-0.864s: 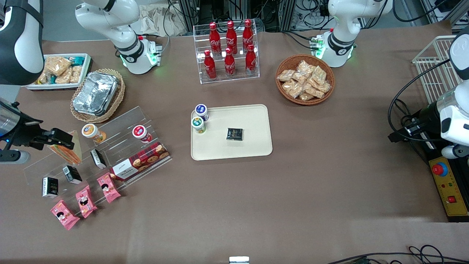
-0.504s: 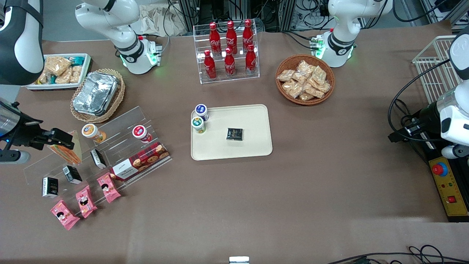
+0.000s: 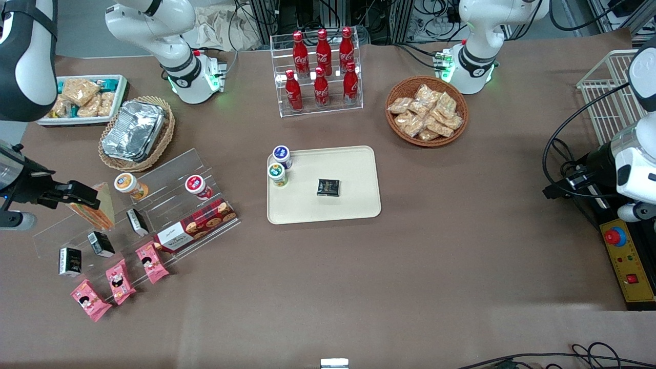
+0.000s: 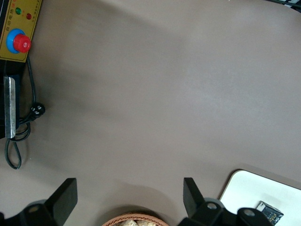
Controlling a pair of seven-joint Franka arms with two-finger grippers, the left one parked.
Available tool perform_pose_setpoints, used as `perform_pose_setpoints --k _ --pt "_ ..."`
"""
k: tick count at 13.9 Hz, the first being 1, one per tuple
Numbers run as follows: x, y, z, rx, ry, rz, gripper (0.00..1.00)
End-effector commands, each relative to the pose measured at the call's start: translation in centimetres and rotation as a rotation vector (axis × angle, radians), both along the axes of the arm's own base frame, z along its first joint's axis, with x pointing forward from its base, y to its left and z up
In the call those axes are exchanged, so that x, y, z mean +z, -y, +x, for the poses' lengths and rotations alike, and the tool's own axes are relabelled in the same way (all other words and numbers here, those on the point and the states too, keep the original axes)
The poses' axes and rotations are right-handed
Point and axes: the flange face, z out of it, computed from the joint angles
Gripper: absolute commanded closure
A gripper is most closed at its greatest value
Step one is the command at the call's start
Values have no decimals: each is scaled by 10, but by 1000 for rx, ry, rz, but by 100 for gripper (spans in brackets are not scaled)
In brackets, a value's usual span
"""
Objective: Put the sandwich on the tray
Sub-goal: 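Move the right gripper over the wrapped sandwich wedge on the acrylic stand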
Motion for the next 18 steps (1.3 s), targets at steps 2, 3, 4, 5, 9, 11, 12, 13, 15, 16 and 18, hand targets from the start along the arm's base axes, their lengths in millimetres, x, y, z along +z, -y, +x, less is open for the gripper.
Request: perform_pose_setpoints --k 2,3,4,5,9,11,12,13,15,16,18 --pt "-1 25 -4 28 -7 3 0" --pt "-1 32 -5 64 -9 -2 0" --pt "-1 41 -6 98 -11 -6 0" --pt "-4 49 -9 155 -20 -8 0" --pt "-25 79 -26 211 -57 8 0" --pt "-42 91 -39 237 -72 22 0" --pt "-52 93 -43 281 -64 22 0" --pt "-66 101 -49 306 -61 26 0" --pt "-94 116 -65 346 -25 24 0" --pt "-106 117 -70 357 -14 24 0" --pt "-128 128 -77 381 -1 16 0"
